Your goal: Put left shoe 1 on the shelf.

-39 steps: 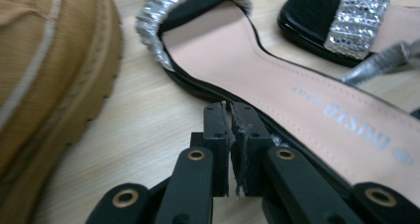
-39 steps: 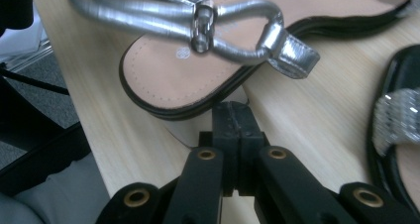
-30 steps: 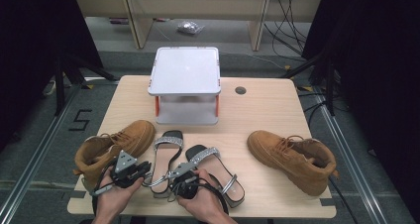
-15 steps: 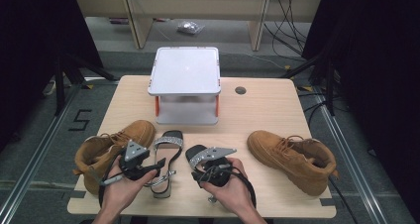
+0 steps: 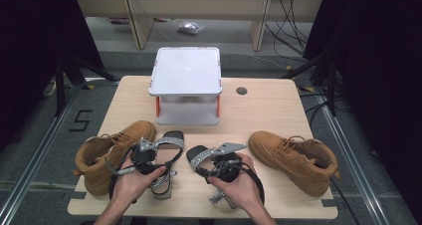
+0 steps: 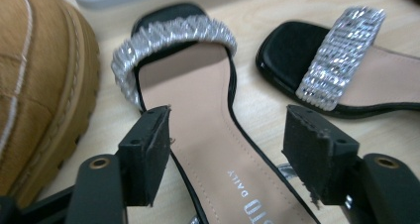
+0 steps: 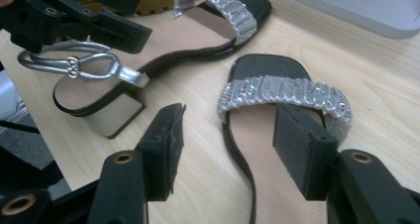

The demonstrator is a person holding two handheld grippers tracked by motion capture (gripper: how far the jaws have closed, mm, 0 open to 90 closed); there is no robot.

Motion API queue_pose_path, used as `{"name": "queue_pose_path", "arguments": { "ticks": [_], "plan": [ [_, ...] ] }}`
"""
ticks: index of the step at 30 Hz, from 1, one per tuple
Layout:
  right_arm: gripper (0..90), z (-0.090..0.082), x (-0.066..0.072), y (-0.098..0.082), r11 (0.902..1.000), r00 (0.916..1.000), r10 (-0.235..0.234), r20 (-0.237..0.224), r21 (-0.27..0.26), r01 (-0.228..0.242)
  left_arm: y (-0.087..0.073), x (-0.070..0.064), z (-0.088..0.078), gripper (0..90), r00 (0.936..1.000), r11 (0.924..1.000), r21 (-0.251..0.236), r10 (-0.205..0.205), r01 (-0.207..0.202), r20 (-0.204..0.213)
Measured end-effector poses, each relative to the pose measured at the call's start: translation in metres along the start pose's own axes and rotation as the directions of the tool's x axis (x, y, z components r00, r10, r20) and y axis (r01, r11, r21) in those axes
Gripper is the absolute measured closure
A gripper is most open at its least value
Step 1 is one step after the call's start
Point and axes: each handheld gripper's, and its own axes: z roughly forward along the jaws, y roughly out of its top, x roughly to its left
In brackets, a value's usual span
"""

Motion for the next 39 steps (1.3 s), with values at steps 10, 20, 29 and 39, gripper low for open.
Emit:
{"name": "queue_pose_path", "arguments": {
  "ticks": [10,20,29,39],
  "plan": [
    [45.6,-0.003,-0.002,0.0,0.9999,0.9999,0.012,0.0,0.0,-0.012,0.008,-0.002,0.017,30.3,0.9988,0.9931,0.11,-0.039,0.042,-0.031],
    [45.6,0.003,-0.001,-0.003,1.0,1.0,-0.002,0.001,0.003,0.002,0.006,-0.001,0.035,26.0,0.9962,0.9763,0.206,-0.053,0.066,-0.07],
    [45.7,0.006,0.001,-0.003,0.9995,0.9996,-0.022,-0.019,0.022,0.023,0.009,0.003,0.039,24.3,0.9948,0.9633,0.252,-0.077,0.091,-0.067],
    [45.6,0.007,0.001,-0.004,0.9993,0.9993,-0.025,-0.027,0.027,0.026,0.007,-0.001,0.046,21.8,0.9873,0.9515,0.267,-0.134,0.152,-0.085]
  ]
}}
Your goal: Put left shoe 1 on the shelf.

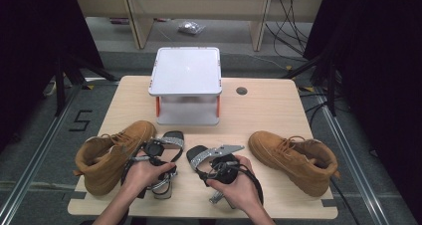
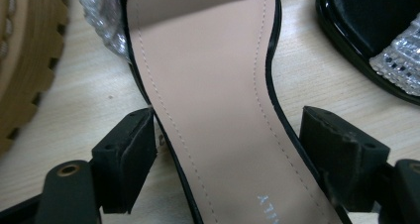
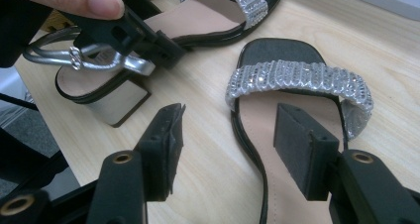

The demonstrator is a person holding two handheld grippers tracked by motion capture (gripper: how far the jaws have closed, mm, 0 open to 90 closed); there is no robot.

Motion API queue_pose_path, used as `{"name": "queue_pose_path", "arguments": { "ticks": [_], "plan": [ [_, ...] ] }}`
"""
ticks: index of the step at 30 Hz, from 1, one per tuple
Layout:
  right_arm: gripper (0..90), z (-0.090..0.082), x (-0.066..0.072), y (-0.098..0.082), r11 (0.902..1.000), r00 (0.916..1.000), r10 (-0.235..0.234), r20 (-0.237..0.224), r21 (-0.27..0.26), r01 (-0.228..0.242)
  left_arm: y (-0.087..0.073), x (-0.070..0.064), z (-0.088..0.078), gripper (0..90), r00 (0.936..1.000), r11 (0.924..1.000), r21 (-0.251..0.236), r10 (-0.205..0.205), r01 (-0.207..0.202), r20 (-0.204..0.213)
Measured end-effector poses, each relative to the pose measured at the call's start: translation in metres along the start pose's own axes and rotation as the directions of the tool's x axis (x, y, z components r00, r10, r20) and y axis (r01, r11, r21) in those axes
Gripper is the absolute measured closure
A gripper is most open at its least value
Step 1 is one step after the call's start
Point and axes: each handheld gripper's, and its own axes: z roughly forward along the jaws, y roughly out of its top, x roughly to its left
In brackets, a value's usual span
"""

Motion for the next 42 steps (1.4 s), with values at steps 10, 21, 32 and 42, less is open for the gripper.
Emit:
{"name": "queue_pose_path", "arguments": {
  "ticks": [10,21,32,42],
  "plan": [
    [45.5,0.002,0.002,-0.001,0.9998,0.9999,-0.005,-0.016,0.019,0.005,-0.002,0.003,0.0,22.0,0.9998,0.9998,-0.008,0.021,-0.021,0.001],
    [45.8,0.001,0.001,-0.001,0.9998,0.9998,-0.003,-0.019,0.02,0.003,-0.002,0.001,-0.002,31.2,0.9995,0.9998,-0.008,-0.016,0.016,-0.027],
    [44.7,0.002,0.001,-0.001,0.9997,0.9996,0.001,-0.028,0.025,0.0,0.003,0.009,-0.005,26.1,0.9995,0.9949,0.099,0.022,-0.02,-0.024],
    [43.8,0.002,0.001,-0.002,0.9993,0.9995,0.005,-0.031,0.037,-0.004,0.006,0.003,0.0,37.3,0.999,0.9916,0.128,-0.014,0.019,-0.042]
  ]
}}
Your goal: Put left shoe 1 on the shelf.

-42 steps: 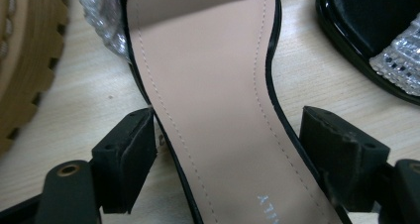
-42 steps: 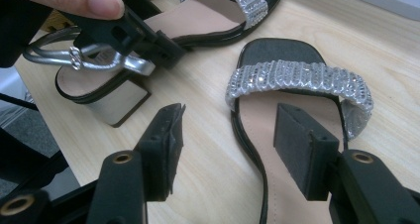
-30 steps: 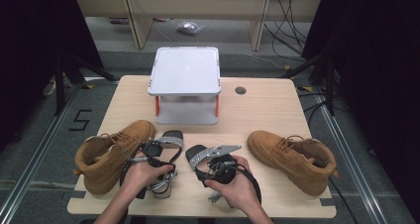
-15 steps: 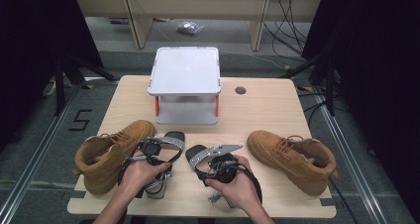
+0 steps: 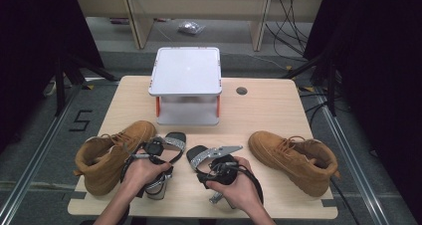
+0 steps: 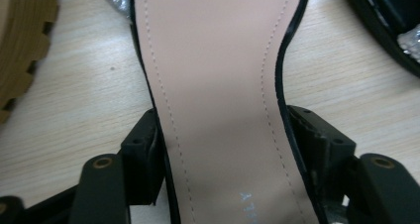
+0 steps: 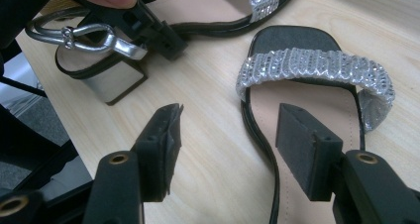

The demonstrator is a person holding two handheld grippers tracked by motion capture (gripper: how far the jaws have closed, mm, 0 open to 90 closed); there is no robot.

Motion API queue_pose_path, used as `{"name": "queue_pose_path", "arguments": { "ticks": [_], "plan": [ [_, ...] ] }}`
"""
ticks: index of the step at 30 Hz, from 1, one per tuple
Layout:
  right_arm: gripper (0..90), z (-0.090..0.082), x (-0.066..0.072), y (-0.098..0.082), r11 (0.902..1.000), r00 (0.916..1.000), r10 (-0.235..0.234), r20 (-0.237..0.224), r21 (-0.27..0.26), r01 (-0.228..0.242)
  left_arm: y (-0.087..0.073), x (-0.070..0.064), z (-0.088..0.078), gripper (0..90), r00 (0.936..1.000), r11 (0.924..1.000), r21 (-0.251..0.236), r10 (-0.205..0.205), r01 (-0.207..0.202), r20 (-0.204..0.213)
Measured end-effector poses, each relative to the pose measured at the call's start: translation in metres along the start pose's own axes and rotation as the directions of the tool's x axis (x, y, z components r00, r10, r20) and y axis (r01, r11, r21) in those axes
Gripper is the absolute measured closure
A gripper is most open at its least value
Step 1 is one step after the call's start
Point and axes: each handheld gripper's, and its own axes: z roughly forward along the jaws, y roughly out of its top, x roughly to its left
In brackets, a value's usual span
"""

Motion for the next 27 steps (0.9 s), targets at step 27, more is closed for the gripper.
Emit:
{"name": "queue_pose_path", "arguments": {
  "ticks": [27],
  "plan": [
    [44.0,-0.004,-0.004,0.001,0.9996,0.9999,0.009,0.007,-0.028,-0.009,0.039,0.009,-0.024,42.5,0.9951,0.9687,-0.233,-0.096,0.087,-0.025]
  ]
}}
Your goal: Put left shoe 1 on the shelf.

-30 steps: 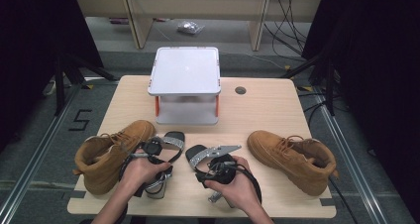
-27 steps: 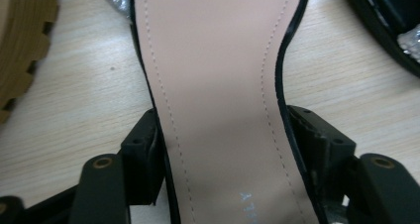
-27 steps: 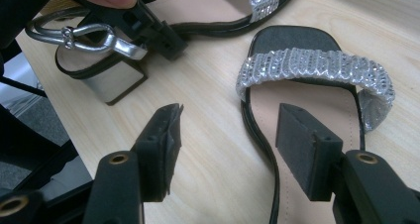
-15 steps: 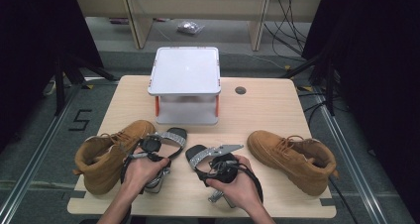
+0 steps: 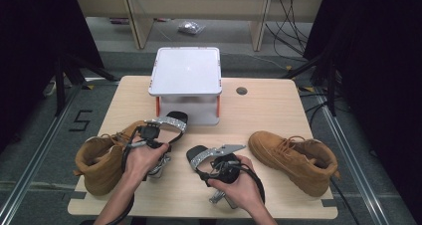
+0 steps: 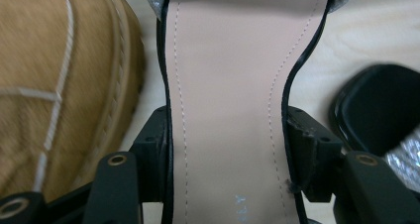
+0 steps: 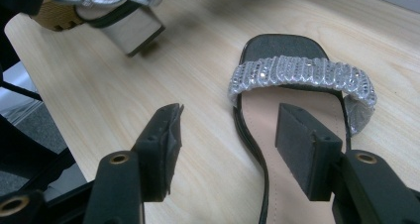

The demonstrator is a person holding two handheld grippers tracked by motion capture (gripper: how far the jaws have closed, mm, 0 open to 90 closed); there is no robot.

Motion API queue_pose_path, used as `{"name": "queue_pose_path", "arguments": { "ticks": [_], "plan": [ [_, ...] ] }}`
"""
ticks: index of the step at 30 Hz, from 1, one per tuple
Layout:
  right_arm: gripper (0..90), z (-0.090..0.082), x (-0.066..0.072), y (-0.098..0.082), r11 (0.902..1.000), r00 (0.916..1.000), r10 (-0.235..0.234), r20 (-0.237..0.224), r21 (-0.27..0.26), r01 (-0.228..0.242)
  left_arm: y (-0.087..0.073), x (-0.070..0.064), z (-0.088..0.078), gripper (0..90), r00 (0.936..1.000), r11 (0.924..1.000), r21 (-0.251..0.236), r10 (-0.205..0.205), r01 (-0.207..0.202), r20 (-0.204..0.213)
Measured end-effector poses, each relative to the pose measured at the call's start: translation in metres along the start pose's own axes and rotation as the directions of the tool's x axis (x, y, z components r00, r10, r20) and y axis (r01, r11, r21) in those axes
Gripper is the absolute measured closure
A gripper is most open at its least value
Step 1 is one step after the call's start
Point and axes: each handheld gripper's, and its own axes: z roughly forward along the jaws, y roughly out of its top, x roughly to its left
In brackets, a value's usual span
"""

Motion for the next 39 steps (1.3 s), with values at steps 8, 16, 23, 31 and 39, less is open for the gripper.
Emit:
{"name": "queue_pose_path", "arguments": {
  "ticks": [8,16,23,31,39],
  "plan": [
    [44.0,0.0,0.0,0.0,1.0,1.0,0.001,-0.003,0.0,-0.001,0.027,0.003,0.005,42.6,0.9986,0.9976,-0.044,-0.052,0.053,0.011],
    [44.0,0.0,0.0,0.0,1.0,1.0,0.001,-0.006,0.002,-0.001,0.056,0.003,0.02,42.6,0.9947,0.991,-0.087,-0.102,0.101,-0.01],
    [44.0,-0.001,-0.002,-0.001,1.0,1.0,-0.005,-0.001,0.0,0.005,0.072,-0.002,0.033,42.6,0.9931,0.9887,-0.105,-0.112,0.107,-0.037],
    [44.0,0.0,-0.001,-0.001,1.0,1.0,0.002,-0.01,0.0,-0.002,0.063,-0.002,0.053,42.6,0.9905,0.9888,-0.075,-0.132,0.129,-0.039],
    [43.9,0.0,0.002,-0.002,0.9992,0.9993,0.036,-0.006,0.016,-0.036,0.064,-0.002,0.065,42.5,0.9885,0.9871,-0.064,-0.149,0.147,-0.027]
  ]
}}
